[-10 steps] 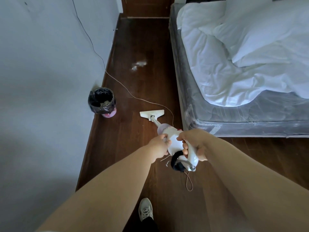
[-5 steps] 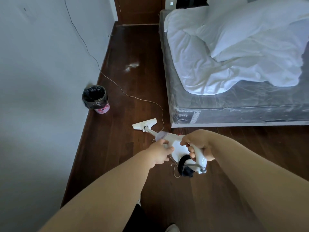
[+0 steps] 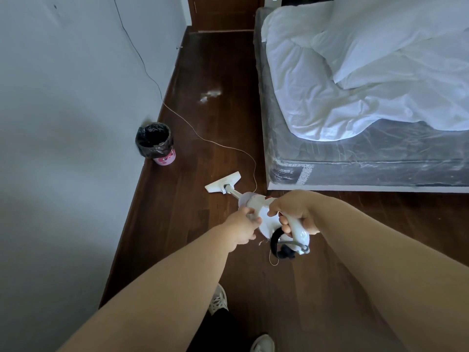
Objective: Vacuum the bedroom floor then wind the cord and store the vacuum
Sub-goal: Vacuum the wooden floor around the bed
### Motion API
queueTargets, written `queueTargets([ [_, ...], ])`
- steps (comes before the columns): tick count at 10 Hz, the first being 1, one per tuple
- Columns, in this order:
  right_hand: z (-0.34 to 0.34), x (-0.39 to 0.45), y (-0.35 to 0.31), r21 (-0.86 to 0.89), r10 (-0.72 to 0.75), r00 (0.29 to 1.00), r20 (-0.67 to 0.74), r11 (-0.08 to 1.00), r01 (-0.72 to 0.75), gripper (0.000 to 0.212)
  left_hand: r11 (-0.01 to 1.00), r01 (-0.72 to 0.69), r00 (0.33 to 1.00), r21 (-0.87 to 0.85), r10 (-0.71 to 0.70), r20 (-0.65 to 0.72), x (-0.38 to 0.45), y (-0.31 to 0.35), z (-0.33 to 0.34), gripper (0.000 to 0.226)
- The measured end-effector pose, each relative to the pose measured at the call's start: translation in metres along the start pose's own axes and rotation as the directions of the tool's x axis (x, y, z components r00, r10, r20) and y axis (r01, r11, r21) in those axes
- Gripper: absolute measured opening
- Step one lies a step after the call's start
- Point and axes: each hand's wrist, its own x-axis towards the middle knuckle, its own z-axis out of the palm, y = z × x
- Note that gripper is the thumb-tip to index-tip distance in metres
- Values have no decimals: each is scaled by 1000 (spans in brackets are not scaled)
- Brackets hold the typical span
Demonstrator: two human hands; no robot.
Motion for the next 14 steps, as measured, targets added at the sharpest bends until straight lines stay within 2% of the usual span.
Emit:
queueTargets([
  [1, 7, 17, -15, 6, -1, 1000, 6, 1000, 1, 4, 998, -30, 994, -51, 24, -105, 16, -4, -15, 48],
  [3, 15, 54, -61, 21, -3, 1000, -24, 1000, 4, 11, 999, -5, 995, -44, 0, -99, 53, 3, -62, 49],
  [4, 17, 74, -87, 32, -1, 999, -41, 999, 2, 6, 1000, -8, 994, 15, 10, -110, 75, 10, -85, 50],
  [5, 19, 89, -108, 48, 21, 999, -47, 999, -18, 6, 1000, -11, 994, -18, 9, -107, 93, 16, -107, 50],
  [6, 17, 94, -118, 57, 34, 998, -44, 998, -31, 5, 1000, 11, 997, 13, -10, -74, 102, 18, -117, 52],
  [8, 7, 90, -116, 61, 40, 998, -54, 997, -37, 9, 997, -24, 997, -71, 19, -72, 104, 27, -111, 55],
  [11, -32, 38, -40, -20, 19, 998, -52, 1000, -20, 13, 997, -47, 997, -69, 42, -72, 59, 27, -19, 57],
  [14, -108, -52, 95, -142, 30, 998, -63, 989, -38, 24, 993, -88, 996, -76, 87, -17, -12, 32, 145, 60],
])
